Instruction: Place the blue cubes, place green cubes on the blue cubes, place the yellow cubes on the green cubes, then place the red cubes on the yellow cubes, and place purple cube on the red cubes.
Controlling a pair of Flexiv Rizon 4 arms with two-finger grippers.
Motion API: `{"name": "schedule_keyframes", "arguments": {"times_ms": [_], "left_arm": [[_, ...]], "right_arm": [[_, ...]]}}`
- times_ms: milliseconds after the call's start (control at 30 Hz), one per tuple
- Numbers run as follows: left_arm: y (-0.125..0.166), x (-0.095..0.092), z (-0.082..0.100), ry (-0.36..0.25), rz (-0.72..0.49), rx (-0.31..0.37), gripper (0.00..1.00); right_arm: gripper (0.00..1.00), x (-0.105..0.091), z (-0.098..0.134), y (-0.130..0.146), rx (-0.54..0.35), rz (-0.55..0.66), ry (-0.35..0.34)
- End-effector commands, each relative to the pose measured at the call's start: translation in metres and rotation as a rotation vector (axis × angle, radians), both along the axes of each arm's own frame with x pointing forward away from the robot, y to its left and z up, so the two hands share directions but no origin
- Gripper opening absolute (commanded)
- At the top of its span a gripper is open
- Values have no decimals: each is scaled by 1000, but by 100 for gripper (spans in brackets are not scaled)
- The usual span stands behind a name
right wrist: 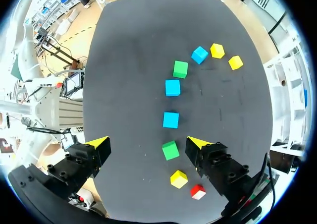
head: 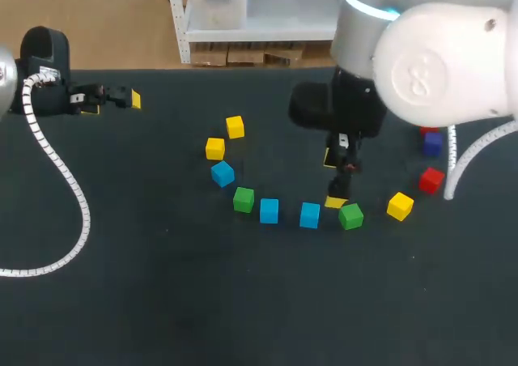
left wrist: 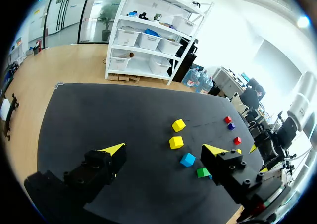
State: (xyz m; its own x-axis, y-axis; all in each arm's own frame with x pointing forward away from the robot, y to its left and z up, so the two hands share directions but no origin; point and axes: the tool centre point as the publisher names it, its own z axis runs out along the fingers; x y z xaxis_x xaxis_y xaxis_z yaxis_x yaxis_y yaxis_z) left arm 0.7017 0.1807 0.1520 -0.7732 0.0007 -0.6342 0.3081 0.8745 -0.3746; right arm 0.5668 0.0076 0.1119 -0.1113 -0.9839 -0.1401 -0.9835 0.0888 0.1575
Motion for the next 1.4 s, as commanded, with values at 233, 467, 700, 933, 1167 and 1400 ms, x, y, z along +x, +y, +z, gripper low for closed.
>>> {"name": "schedule_keyframes", "arguments": {"times_ms": [233, 467, 700, 933, 1167, 1400], "left_arm": [[2, -1, -2, -7, -6, -9, 100], [2, -1, -2, -7, -6, -9, 100], [2, -1, -2, -7, -6, -9, 100], [2, -1, -2, -7, -6, -9, 100], [2, -1, -2, -7, -6, -9, 100], [2, -1, -2, -7, -6, -9, 100]], "right_arm": [[100, 2, -28, 26, -42, 78, 67], [100, 0, -42, 31, -82, 104, 97], [100, 5, -56, 32, -119, 123, 125], [100, 11, -74, 30, -206, 24, 149], [100, 8, -85, 33, -248, -11, 119], [100, 15, -97, 21, -250, -49, 77]]}}
